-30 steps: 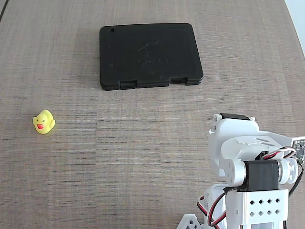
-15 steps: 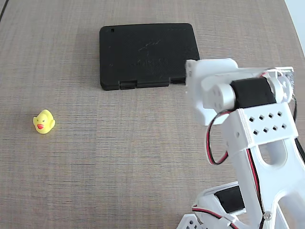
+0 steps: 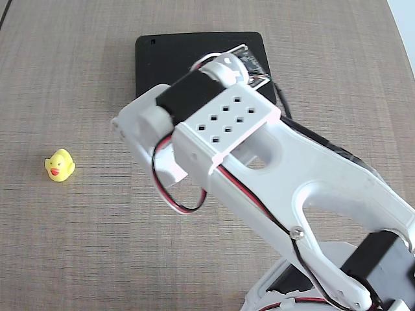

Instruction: Grasp a duck and put it on the black surface.

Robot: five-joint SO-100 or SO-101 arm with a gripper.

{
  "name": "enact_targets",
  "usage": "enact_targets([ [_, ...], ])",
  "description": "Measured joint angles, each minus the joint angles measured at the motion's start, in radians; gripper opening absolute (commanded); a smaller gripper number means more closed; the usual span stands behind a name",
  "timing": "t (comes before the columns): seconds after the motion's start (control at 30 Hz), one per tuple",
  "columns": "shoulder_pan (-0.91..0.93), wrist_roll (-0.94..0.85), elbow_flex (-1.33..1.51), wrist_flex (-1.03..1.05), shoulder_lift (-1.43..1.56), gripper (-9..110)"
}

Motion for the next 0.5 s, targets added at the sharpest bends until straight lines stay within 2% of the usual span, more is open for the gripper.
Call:
enact_targets([
  [0.5,-0.181,-0.002,-0.336,-0.002,-0.328,5],
])
